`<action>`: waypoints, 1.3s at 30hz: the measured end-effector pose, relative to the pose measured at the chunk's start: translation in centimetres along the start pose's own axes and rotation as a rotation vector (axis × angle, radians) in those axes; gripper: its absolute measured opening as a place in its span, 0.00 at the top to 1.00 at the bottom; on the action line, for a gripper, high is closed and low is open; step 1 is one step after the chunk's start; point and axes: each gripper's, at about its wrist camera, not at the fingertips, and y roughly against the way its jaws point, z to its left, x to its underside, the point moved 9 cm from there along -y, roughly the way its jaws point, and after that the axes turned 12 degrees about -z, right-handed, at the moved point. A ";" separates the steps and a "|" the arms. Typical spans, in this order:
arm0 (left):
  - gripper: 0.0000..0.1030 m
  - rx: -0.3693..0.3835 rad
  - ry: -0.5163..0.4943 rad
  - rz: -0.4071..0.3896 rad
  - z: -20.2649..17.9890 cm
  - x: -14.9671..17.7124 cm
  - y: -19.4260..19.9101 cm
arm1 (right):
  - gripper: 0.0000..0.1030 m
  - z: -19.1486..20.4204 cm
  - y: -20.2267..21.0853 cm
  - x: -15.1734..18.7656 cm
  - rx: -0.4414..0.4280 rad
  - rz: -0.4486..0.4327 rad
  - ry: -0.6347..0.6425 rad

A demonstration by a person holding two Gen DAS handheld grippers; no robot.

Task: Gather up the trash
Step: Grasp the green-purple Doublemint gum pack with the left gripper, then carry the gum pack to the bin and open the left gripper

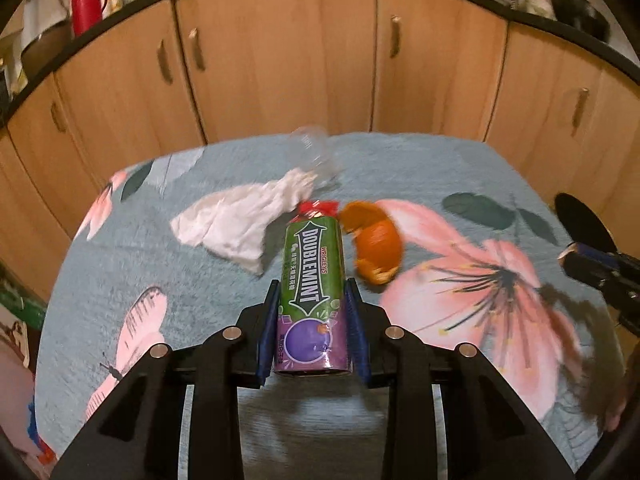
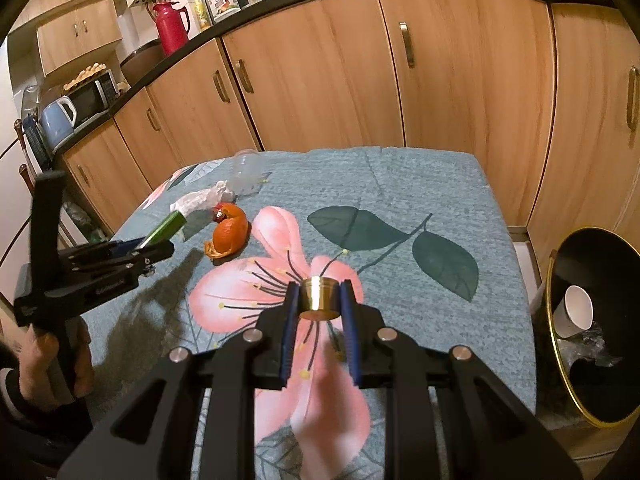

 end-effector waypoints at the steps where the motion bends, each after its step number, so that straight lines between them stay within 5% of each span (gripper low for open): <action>1: 0.72 0.005 -0.006 -0.005 -0.4 -0.3 0.1 | 0.79 -0.2 0.2 0.1 0.005 0.002 -0.002; 9: 0.72 0.052 -0.051 -0.038 -4.2 -2.2 1.0 | 0.79 -5.3 4.5 -0.7 0.093 -0.062 -0.049; 20: 0.72 0.135 -0.157 -0.059 -12.2 -4.3 0.7 | 0.79 -19.6 12.0 -1.0 0.326 -0.158 -0.158; 31: 0.72 0.284 -0.248 -0.060 -21.5 -5.3 1.1 | 0.77 -27.9 9.1 2.3 0.413 -0.063 -0.180; 33: 0.72 0.317 -0.267 -0.056 -23.3 -5.5 1.1 | 0.69 -28.7 8.0 2.9 0.423 -0.029 -0.186; 35: 0.72 0.355 -0.286 -0.052 -25.5 -5.6 1.1 | 0.44 -29.0 7.7 2.8 0.436 -0.036 -0.195; 39: 0.72 0.435 -0.331 -0.049 -30.1 -5.6 0.8 | 0.44 -28.7 9.4 2.8 0.450 -0.084 -0.197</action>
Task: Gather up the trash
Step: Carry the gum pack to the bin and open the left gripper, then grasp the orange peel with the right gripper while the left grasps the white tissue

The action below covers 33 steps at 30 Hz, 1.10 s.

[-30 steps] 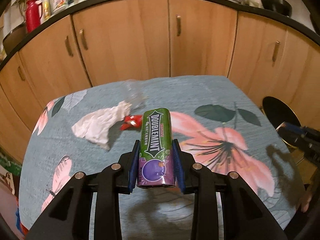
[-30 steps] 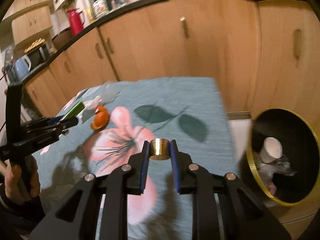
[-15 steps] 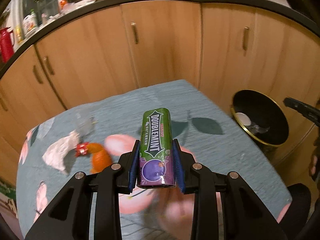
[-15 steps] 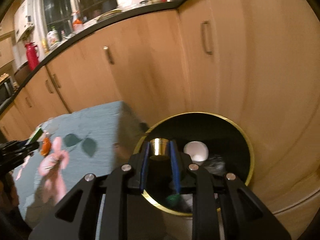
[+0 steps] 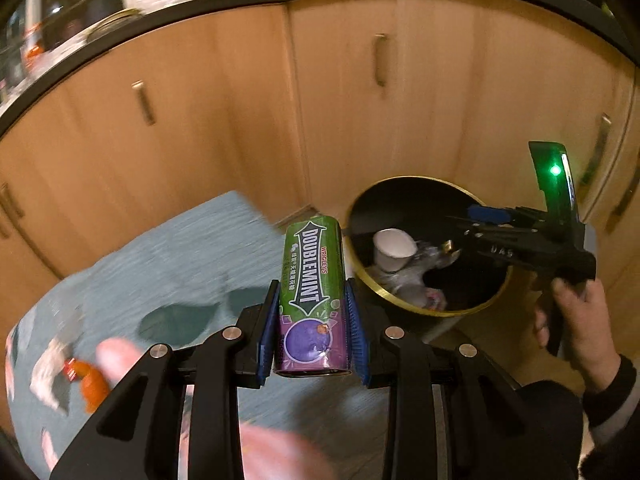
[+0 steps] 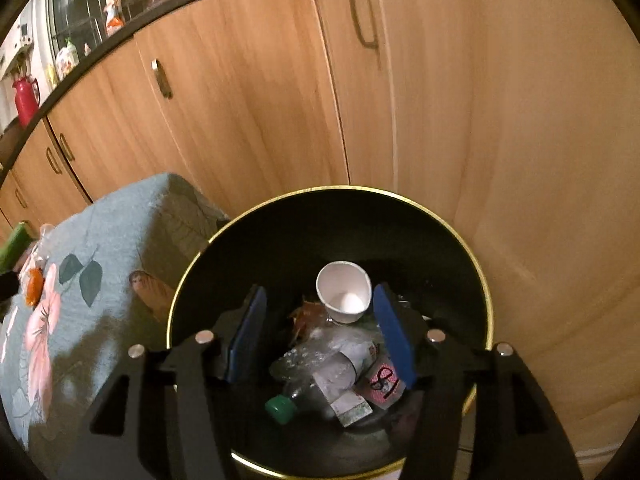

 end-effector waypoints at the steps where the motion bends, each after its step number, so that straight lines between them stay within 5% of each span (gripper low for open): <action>1: 0.72 0.026 -0.004 0.005 -0.9 -0.2 -0.6 | 0.44 -0.3 0.4 0.0 0.004 -0.011 -0.005; 11: 0.72 0.288 0.016 0.171 -9.5 0.1 -10.6 | 0.42 -4.0 5.4 1.6 0.049 -0.083 -0.124; 13: 0.71 0.276 0.012 0.184 -10.0 0.4 -11.8 | 0.42 -4.2 5.6 1.7 0.050 -0.084 -0.126; 16: 0.42 0.276 0.021 0.159 -10.0 -0.1 -11.4 | 0.42 -3.6 5.5 1.2 0.043 -0.091 -0.120; 20: 0.34 0.275 0.039 0.090 -8.5 -1.4 -9.2 | 0.42 -1.7 6.0 0.4 0.017 -0.102 -0.099; 27: 0.34 0.188 0.122 0.019 -1.1 -0.9 -2.8 | 0.41 6.3 6.4 -1.5 -0.123 -0.091 -0.001; 33: 0.34 -0.055 0.260 -0.018 11.9 4.1 4.7 | 0.41 22.5 3.3 -0.5 -0.409 0.036 0.175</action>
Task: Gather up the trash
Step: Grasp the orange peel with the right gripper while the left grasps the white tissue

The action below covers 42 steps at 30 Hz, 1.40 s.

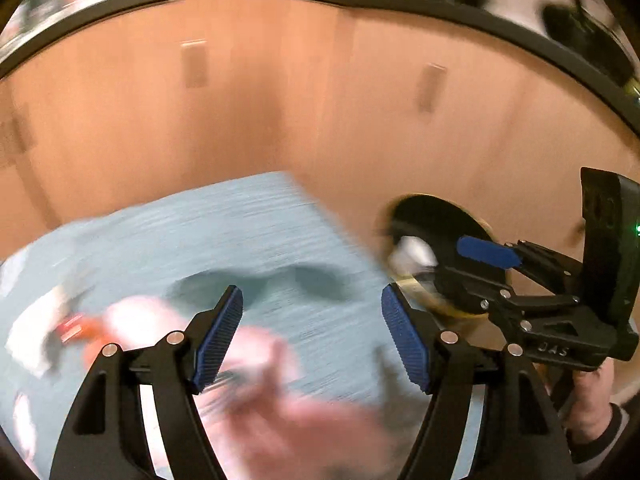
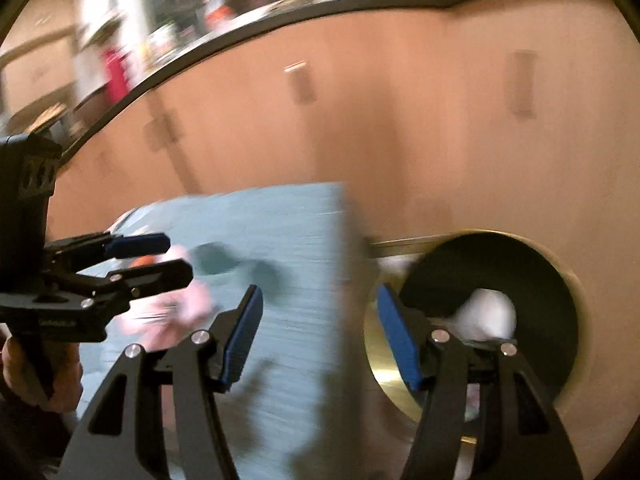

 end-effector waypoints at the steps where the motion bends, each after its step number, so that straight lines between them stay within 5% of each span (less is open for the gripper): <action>1: 0.34 -0.037 0.021 -0.005 2.0 0.4 0.7 | 0.41 1.8 -1.1 -0.1 -0.036 0.017 0.013; 7: 0.30 -0.298 0.181 -0.015 16.5 5.3 7.2 | 0.42 14.4 -8.6 0.3 -0.229 0.139 0.153; 13: 0.30 -0.392 0.302 -0.026 23.4 8.7 11.6 | 0.42 19.2 -13.4 0.2 -0.250 0.220 0.217; 18: 0.30 -0.389 0.343 -0.046 25.3 9.2 12.8 | 0.48 20.3 -15.2 2.0 -0.204 0.276 0.284; 20: 0.30 -0.387 0.346 -0.042 25.4 9.5 12.5 | 0.70 20.3 -15.6 3.0 -0.177 0.292 0.314; 23: 0.30 -0.383 0.348 -0.040 25.6 9.4 11.8 | 0.84 20.5 -13.9 3.2 -0.175 0.262 0.331; 28: 0.28 -0.359 0.292 -0.033 25.9 7.7 10.5 | 0.85 19.8 -8.8 3.6 -0.199 0.202 0.305; 33: 0.23 -0.311 0.114 -0.019 25.3 4.1 6.3 | 0.85 16.5 -5.4 4.7 -0.194 0.189 0.174; 42: 0.18 -0.270 0.025 0.198 26.7 5.6 -2.4 | 0.85 13.4 -3.7 4.6 -0.178 0.158 0.090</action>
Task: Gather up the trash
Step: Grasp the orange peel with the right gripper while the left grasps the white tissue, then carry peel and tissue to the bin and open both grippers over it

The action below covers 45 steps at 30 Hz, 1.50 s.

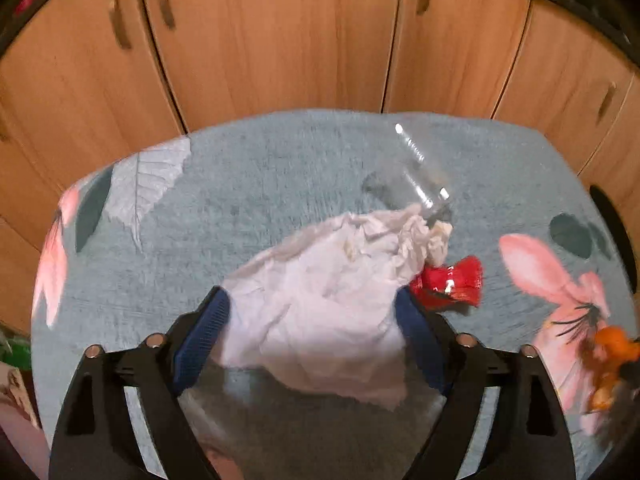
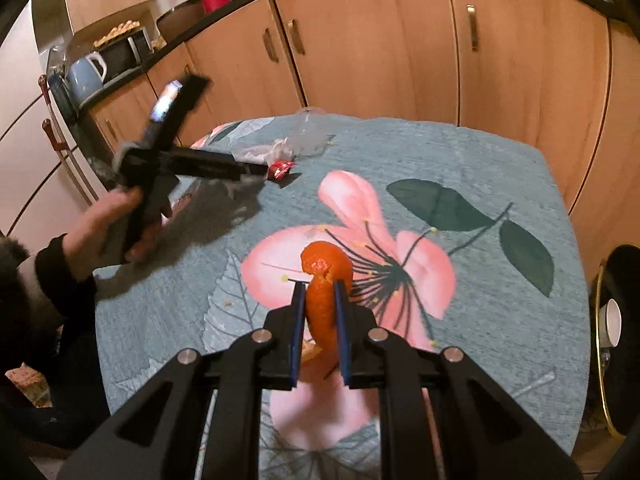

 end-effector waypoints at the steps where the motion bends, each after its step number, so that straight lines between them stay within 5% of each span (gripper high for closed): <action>1: 0.23 -0.003 0.011 0.008 0.1 0.1 0.2 | 0.85 -0.2 0.1 -0.1 -0.003 -0.007 -0.006; 2: 0.30 -0.021 0.020 0.006 0.3 0.0 0.5 | 0.85 -0.2 0.0 -0.1 -0.004 -0.010 -0.008; 3: 0.50 -0.044 0.028 -0.005 0.6 -0.1 1.0 | 0.85 -0.2 0.0 -0.2 -0.007 -0.015 -0.012; 4: 0.98 -0.072 0.042 -0.021 0.8 -0.1 1.7 | 0.85 -0.2 0.0 -0.2 -0.009 -0.018 -0.014; 6: 0.97 -0.164 0.037 -0.034 1.4 0.5 3.0 | 0.84 -0.3 0.0 -0.4 -0.013 -0.028 -0.018; 14: 0.98 -0.188 0.083 -0.139 -0.3 2.7 10.5 | 0.84 -1.5 1.5 -1.0 -0.003 -0.072 -0.050; 19: 0.98 -0.035 0.164 -0.190 -4.3 2.6 14.5 | 0.84 -3.1 3.5 -1.3 0.032 -0.111 -0.070; 31: 0.97 0.277 -0.021 -0.216 -22.1 -2.8 15.8 | 0.84 -18.6 14.4 -0.6 0.330 -0.243 -0.215; 38: 0.97 0.411 -0.154 -0.224 -32.5 -4.9 14.3 | 0.84 -28.7 14.9 3.4 0.482 -0.170 -0.271; 45: 0.97 0.477 -0.215 -0.153 -38.7 -4.9 11.1 | 0.80 -31.1 14.0 6.4 0.523 -0.131 -0.289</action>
